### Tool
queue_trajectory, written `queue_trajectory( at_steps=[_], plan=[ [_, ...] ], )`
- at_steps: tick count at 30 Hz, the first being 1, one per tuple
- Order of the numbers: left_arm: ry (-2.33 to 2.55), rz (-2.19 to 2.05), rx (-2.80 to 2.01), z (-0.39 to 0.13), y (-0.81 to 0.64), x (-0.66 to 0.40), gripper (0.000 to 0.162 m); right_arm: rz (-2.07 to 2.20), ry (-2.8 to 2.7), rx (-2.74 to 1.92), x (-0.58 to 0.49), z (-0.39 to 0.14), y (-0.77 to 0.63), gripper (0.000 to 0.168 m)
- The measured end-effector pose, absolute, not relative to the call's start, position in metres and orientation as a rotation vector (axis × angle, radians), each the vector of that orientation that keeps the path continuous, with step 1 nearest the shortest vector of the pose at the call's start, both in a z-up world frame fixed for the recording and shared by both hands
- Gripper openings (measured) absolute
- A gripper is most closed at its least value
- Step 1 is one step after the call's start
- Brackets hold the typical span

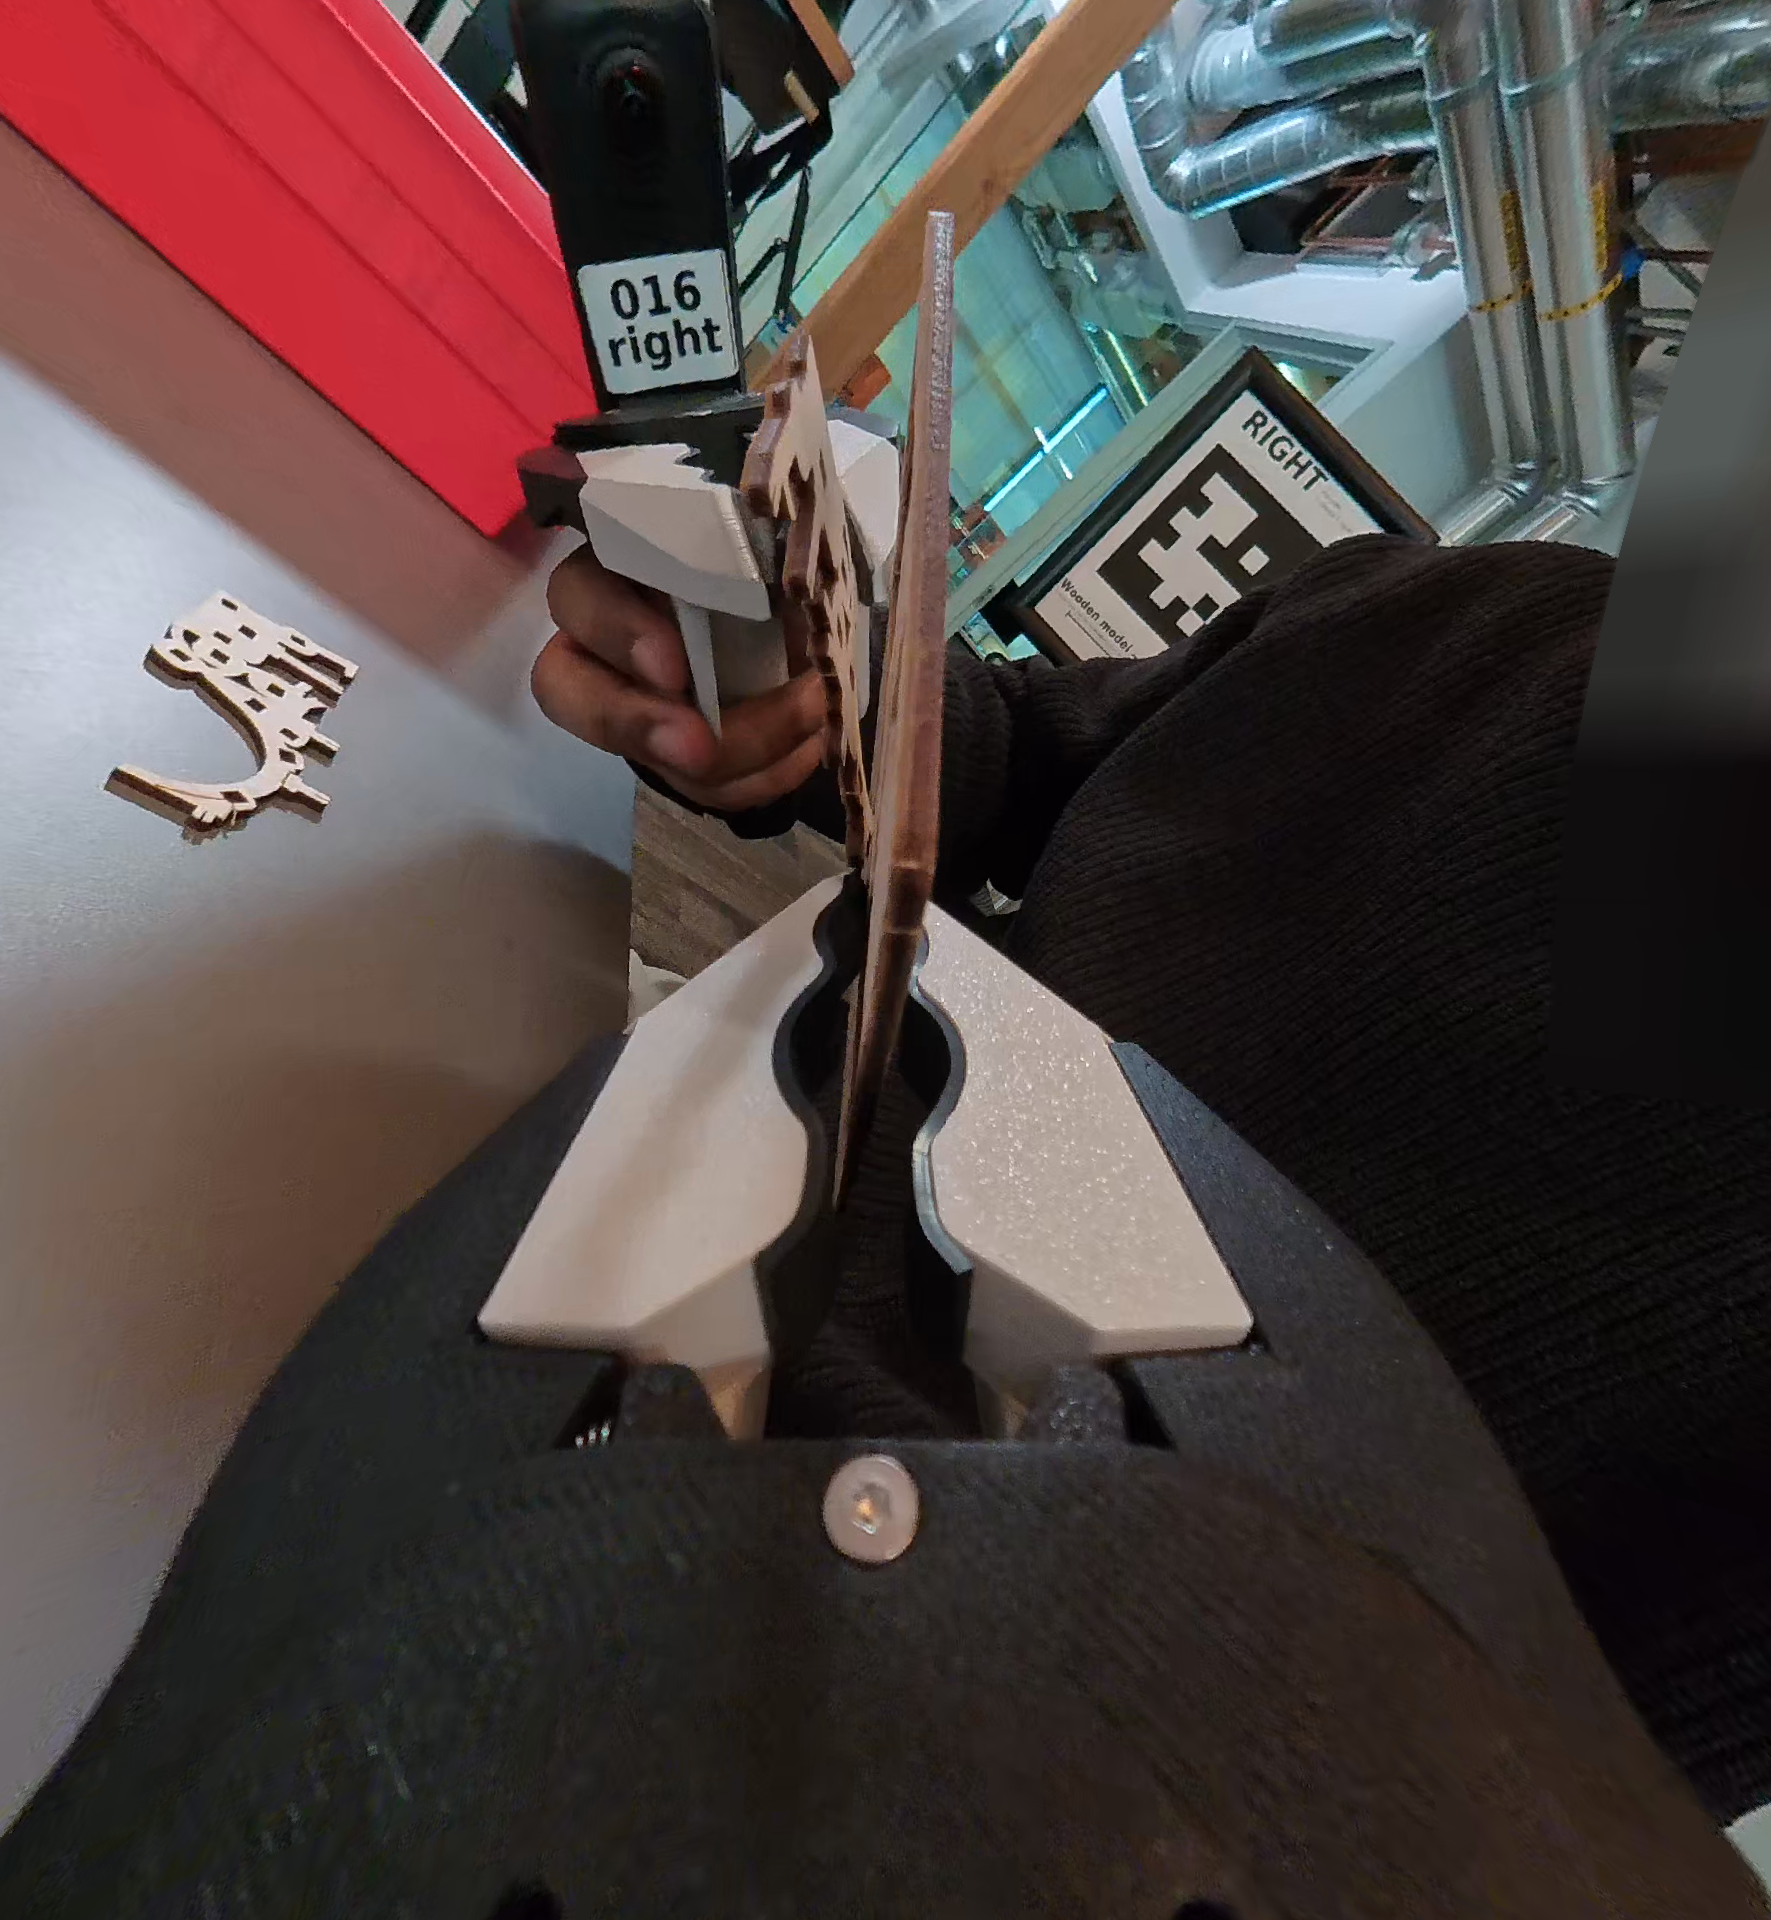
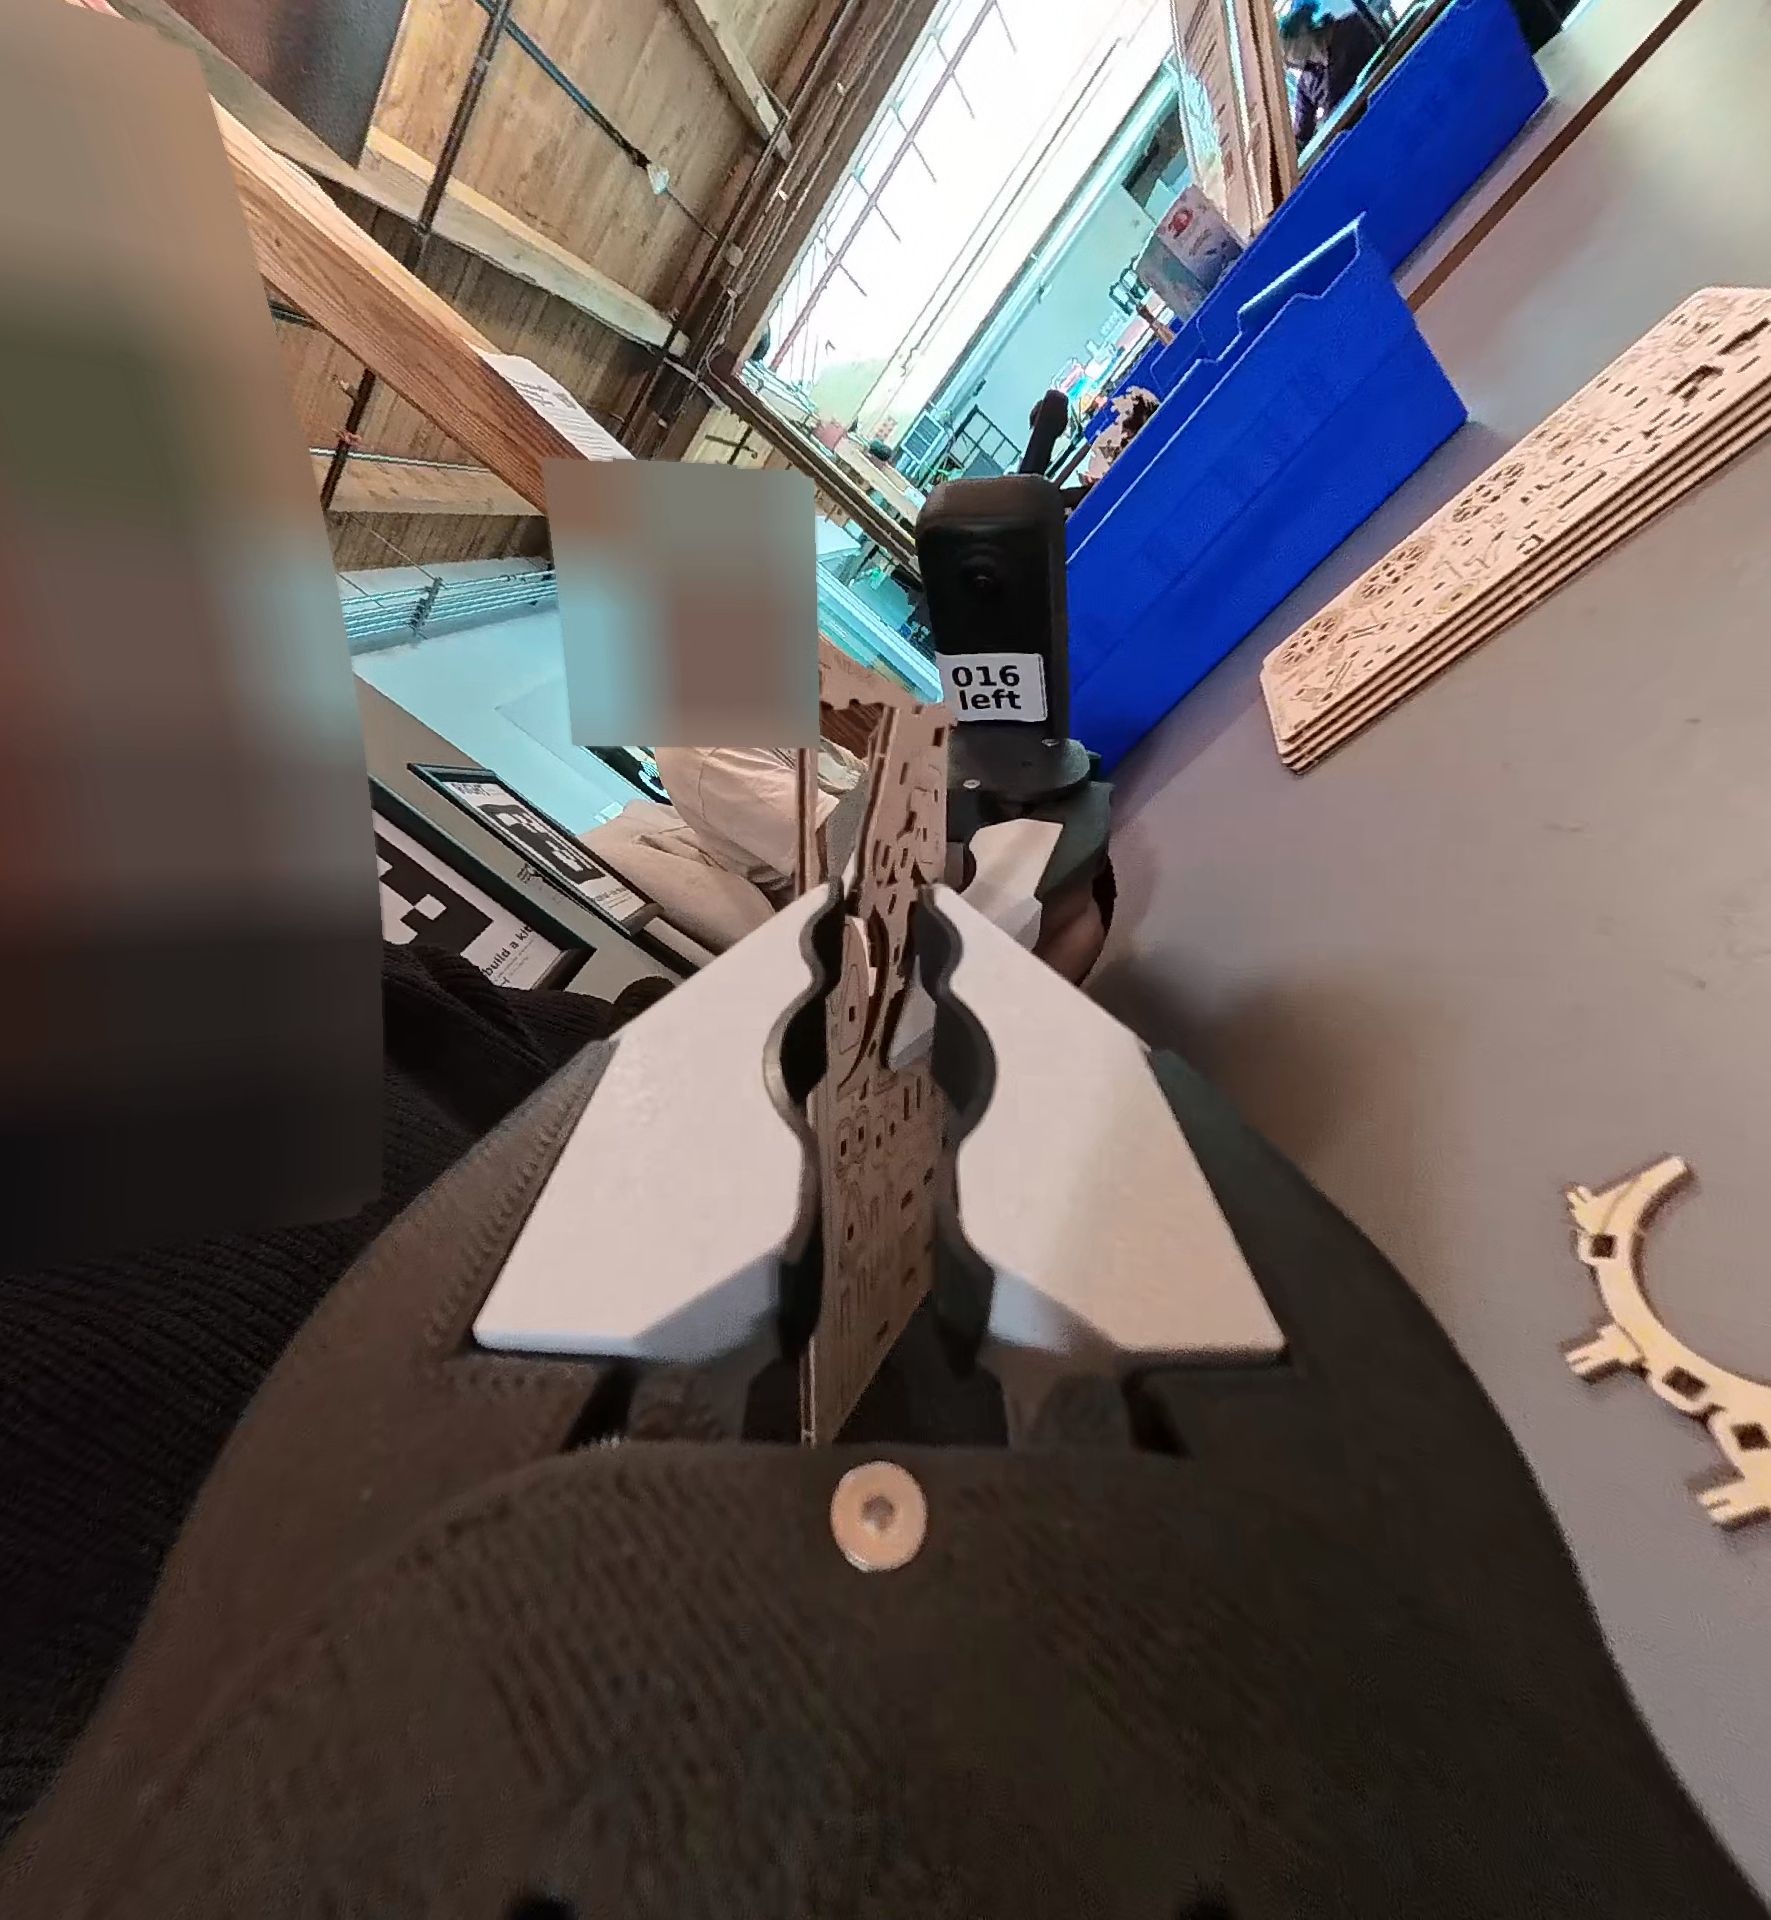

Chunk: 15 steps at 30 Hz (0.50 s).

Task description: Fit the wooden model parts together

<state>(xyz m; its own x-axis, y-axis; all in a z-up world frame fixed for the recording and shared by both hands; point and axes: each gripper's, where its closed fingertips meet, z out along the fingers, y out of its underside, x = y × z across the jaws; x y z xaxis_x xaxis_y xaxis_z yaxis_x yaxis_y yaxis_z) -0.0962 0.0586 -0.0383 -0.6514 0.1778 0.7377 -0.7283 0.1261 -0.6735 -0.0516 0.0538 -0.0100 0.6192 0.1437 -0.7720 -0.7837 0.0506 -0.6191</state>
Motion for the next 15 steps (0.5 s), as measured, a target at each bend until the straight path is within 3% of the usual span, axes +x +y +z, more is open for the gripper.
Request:
queue_trajectory(
  at_steps=[15],
  plan=[
    [-1.718, 1.582, 0.609, -0.047, 0.056, -0.09, 0.0, 0.691, 0.64, -1.429, -0.045, -0.024, 0.059, 0.001]
  ],
)
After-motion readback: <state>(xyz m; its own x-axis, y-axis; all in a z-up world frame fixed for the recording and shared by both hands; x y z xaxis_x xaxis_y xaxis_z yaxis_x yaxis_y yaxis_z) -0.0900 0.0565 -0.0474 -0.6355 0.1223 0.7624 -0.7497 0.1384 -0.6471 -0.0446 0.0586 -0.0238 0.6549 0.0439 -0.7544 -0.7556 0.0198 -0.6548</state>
